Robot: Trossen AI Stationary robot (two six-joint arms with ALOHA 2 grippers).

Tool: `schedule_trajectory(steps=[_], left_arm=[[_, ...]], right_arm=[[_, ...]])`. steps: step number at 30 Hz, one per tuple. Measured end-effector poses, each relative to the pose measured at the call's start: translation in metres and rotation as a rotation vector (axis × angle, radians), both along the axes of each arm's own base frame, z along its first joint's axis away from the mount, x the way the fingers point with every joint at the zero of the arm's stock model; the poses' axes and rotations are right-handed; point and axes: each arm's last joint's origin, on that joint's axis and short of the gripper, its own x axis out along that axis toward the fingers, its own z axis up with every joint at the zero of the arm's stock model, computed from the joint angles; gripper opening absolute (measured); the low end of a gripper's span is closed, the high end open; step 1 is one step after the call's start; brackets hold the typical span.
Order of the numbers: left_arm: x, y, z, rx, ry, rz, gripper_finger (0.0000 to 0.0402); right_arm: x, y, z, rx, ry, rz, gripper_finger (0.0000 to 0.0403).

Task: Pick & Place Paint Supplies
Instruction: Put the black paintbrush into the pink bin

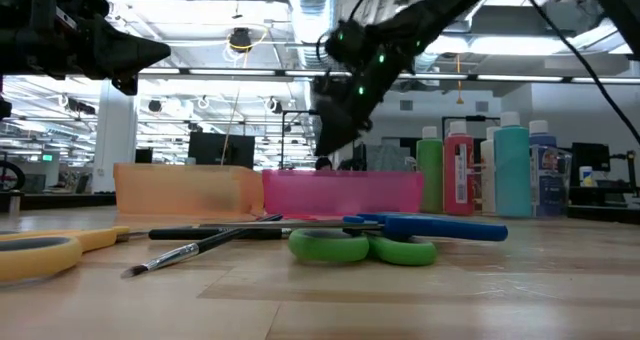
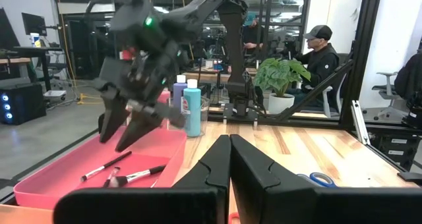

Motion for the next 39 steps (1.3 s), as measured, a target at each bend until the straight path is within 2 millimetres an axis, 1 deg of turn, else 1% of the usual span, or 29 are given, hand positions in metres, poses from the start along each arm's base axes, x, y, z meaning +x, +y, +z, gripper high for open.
schedule_trajectory(steps=[4,7,10,12,14,17,19,20,23,25,27,31,39], left_arm=[[0.0,0.0,0.0,0.0,0.0,0.0,0.0002],[0.0,0.0,0.0,0.0,0.0,0.0,0.0002],[0.0,0.0,0.0,0.0,0.0,0.0,0.0002],[0.0,0.0,0.0,0.0,0.0,0.0,0.0002],[0.0,0.0,0.0,0.0,0.0,0.0,0.0002],[0.0,0.0,0.0,0.0,0.0,0.0,0.0002],[0.0,0.0,0.0,0.0,0.0,0.0,0.0002],[0.0,0.0,0.0,0.0,-0.001,0.0,0.0002],[0.0,0.0,0.001,0.001,-0.007,0.0,0.0002],[0.0,0.0,0.002,0.002,-0.017,0.0,0.0002],[0.0,0.0,0.003,0.003,-0.026,0.0,0.0002],[-0.001,0.0,0.005,0.006,-0.052,0.0,0.0002],[-0.001,0.0,0.004,0.006,-0.044,0.0,0.0002]], right_arm=[[-0.001,0.021,0.028,0.044,-0.088,0.108,0.0234],[-0.003,0.047,0.053,0.065,-0.154,0.203,0.0249],[-0.003,0.081,0.07,0.065,-0.187,0.287,0.0246],[-0.001,0.109,0.075,0.068,-0.193,0.358,0.0242],[0.001,0.137,0.076,0.064,-0.192,0.44,0.0239],[0.01,0.181,0.066,0.051,-0.189,0.565,0.0235],[0.014,0.209,0.052,0.052,-0.165,0.642,0.0235],[0.02,0.222,0.047,0.046,-0.193,0.675,0.0235],[0.026,0.255,0.019,0.037,-0.163,0.768,0.0234],[0.031,0.273,0.001,0.026,-0.153,0.82,0.0234],[0.035,0.286,-0.017,0.027,-0.138,0.85,0.0234],[0.043,0.301,-0.046,0.038,-0.083,0.879,0.0234],[0.066,0.319,-0.081,0.082,-0.044,0.962,0.0234]])
